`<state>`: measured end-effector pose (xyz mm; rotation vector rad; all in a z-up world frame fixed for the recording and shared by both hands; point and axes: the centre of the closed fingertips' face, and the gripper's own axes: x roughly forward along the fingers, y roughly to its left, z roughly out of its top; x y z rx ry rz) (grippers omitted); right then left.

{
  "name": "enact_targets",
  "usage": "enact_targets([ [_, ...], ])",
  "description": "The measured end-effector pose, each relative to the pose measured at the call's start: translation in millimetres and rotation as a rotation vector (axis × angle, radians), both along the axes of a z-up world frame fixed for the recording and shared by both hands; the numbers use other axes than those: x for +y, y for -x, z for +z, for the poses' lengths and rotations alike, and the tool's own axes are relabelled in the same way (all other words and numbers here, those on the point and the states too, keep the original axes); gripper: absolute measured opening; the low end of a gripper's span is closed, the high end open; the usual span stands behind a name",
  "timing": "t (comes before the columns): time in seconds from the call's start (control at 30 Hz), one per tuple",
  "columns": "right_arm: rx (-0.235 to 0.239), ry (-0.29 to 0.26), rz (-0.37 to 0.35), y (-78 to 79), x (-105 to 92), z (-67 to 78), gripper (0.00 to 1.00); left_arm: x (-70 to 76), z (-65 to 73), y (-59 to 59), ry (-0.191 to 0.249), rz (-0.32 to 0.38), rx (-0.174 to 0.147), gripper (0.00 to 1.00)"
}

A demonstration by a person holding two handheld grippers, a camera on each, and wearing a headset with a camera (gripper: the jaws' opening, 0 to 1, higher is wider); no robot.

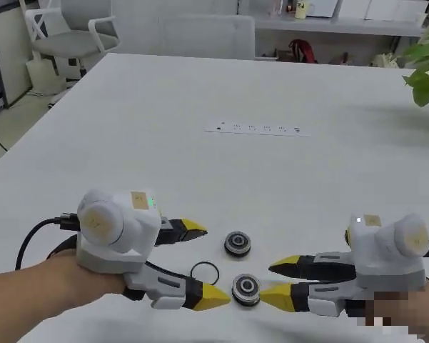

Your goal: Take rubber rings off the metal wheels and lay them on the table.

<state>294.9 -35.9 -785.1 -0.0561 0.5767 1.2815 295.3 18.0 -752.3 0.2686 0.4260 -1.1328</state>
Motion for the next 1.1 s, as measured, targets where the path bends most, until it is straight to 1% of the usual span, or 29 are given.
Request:
enact_targets([
  [0.13, -0.002, -0.002, 0.004, 0.9, 0.4, 0.1, 0.34, -1.3, -2.9, 0.4, -0.010, -0.007, 0.004, 0.66],
  [0.33, -0.007, 0.016, 0.012, -1.2, -1.1, -2.7, 0.34, -2.9, -1.5, -0.7, -0.005, -0.010, 0.002, 0.65],
  [0.57, -0.018, 0.020, 0.021, -2.8, 1.3, -2.7, 0.35, -5.2, -1.9, -2.3, -0.007, -0.017, 0.002, 0.64],
  [0.73, -0.027, 0.037, 0.037, -1.3, 1.7, -5.7, 0.35, -8.9, -2.5, -3.7, -0.003, -0.023, 0.004, 0.62],
  [0.9, -0.029, 0.038, 0.042, -0.8, 2.7, -7.6, 0.35, -13.1, -6.5, -3.2, -0.011, -0.036, 0.009, 0.60],
  [1.1, -0.038, 0.040, 0.049, -0.9, 3.8, -9.0, 0.36, -18.2, -8.3, -5.8, -0.012, -0.044, 0.012, 0.58],
])
